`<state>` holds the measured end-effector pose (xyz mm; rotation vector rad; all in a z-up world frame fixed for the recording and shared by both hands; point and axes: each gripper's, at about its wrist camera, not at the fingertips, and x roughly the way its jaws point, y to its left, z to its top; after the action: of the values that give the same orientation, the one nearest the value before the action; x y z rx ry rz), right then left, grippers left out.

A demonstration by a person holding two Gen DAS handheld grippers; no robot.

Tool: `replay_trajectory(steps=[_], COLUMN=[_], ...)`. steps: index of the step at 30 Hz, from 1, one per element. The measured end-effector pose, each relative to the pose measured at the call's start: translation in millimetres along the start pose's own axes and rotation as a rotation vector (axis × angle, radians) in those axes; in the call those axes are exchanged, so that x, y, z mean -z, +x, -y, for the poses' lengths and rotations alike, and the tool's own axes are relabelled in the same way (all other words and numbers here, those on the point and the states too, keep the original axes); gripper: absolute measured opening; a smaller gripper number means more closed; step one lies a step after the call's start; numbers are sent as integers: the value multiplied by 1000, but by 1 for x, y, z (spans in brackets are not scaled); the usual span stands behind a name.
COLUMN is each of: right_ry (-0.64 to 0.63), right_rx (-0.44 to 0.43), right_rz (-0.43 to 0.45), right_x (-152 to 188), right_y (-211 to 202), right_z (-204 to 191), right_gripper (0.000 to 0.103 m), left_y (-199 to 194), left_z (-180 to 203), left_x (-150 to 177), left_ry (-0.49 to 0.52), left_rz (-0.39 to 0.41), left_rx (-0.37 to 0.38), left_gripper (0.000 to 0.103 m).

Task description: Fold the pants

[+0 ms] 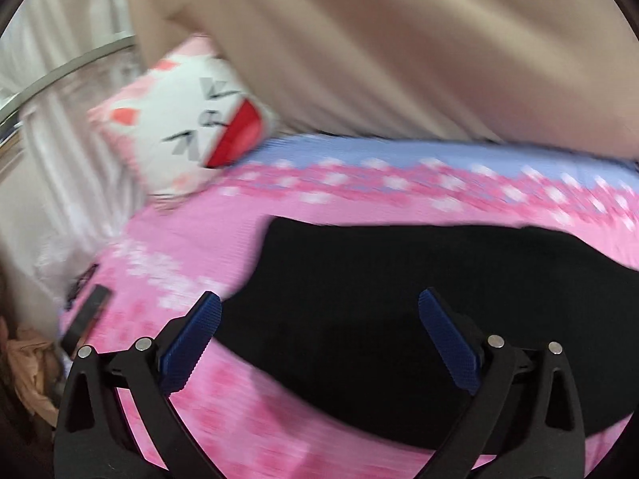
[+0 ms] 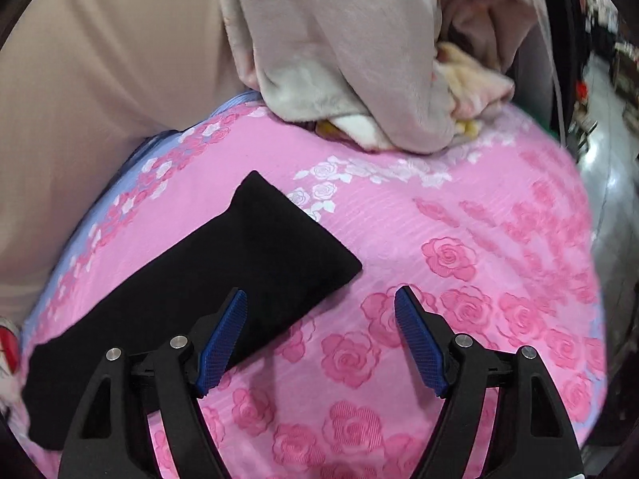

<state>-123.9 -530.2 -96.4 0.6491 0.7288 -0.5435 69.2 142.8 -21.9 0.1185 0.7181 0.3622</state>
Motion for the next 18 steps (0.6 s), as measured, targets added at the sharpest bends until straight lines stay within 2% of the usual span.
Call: replay_trajectory(steps=[4, 5, 7, 8, 10, 12, 16, 18], right_ry=[29, 39, 43, 41, 72, 32, -165, -283], right_rx=[-125, -138, -154, -161, -233, -254, -379, -465], right_rz=[-3, -1, -9, -23, -42, -18, 14, -7], right_x=[-8, -10, -14, -15, -14, -12, 2, 19], right_y=[15, 18, 25, 28, 29, 15, -23, -34], right_z=[7, 6, 4, 3, -4, -28, -131, -194], right_gripper=[76, 72, 45, 19, 19, 19, 19, 19], left_y=[-2, -2, -2, 0, 3, 5, 10, 15], left_z=[54, 62, 76, 81, 85, 83, 71, 60], left_x=[13, 16, 20, 22, 25, 27, 29, 30], left_ry=[53, 61, 80, 91, 104, 104, 67, 43], left_rz=[-66, -81, -104, -114, -130, -138, -153, -156], left_rx=[84, 98, 112, 111, 107, 110, 135, 148], left_gripper=[97, 97, 97, 97, 97, 97, 97, 97])
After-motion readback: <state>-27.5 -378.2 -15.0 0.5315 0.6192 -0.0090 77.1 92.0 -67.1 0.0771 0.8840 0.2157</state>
